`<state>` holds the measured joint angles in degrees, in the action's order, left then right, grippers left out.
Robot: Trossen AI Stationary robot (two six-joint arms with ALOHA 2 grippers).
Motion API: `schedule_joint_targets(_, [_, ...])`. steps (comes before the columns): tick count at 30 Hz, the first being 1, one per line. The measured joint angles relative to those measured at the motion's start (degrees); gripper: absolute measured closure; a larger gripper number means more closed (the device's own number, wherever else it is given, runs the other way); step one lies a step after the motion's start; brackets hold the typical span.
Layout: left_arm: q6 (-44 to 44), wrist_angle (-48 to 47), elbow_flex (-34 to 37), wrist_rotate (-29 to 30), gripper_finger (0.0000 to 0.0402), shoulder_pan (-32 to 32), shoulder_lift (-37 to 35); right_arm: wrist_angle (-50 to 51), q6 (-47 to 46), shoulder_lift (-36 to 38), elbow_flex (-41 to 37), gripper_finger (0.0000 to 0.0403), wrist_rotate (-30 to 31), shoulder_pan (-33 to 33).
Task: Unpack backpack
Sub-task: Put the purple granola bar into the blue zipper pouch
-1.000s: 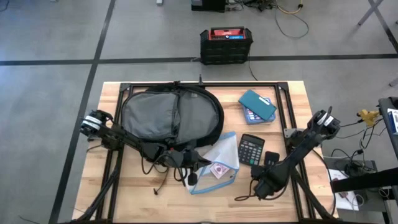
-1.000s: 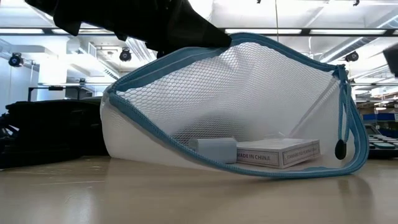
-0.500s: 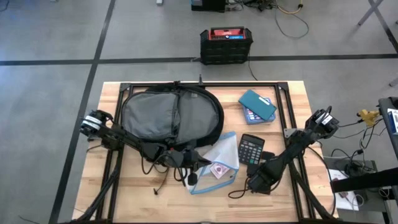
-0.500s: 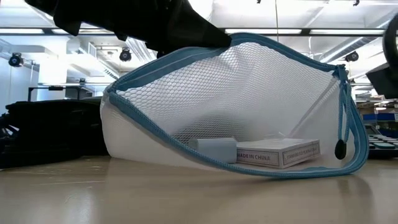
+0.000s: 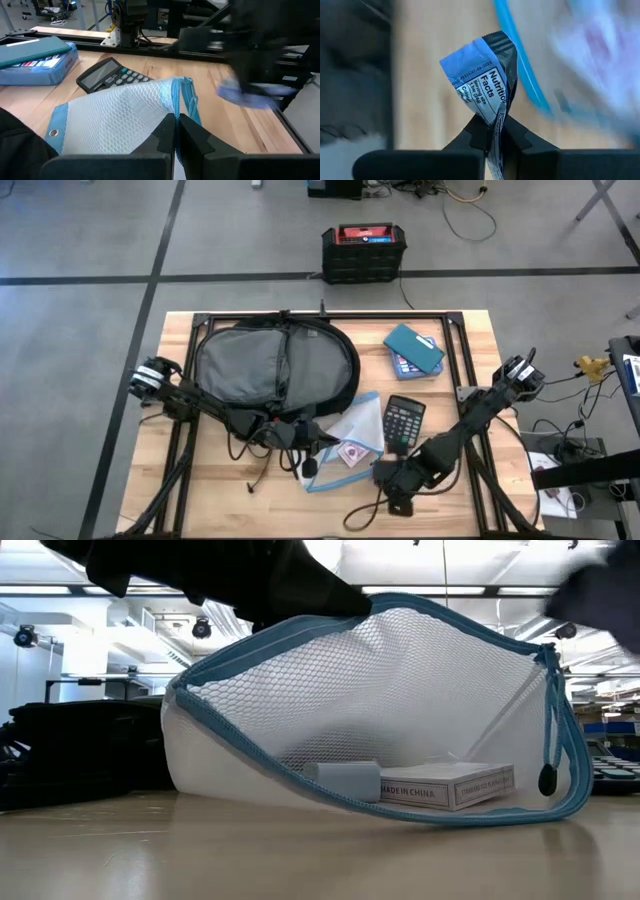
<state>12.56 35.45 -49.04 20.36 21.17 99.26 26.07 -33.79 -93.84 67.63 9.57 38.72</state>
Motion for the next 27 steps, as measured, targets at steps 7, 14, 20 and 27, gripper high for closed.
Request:
schedule_joint_targets(7, [-0.02,2.91,0.04,-1.12,0.0402,0.0,0.0,-17.88,15.69,-1.62,-0.68,0.0397,1.79,-3.82])
schedule_joint_targets(14, [0.18,4.32,0.04,-1.88,0.0402,0.2,0.02,-8.88,15.84,-4.98,-0.41,0.0384,7.82,-8.2])
schedule_joint_targets(20, [0.42,5.85,0.07,-2.77,0.0402,0.31,0.02,-3.82,13.05,-4.98,-0.39,0.0319,9.5,-9.38])
schedule_joint_targets(27, [0.35,5.48,0.07,-3.33,0.0402,0.31,0.02,-1.21,10.84,-4.59,1.48,0.0209,9.73,-9.04])
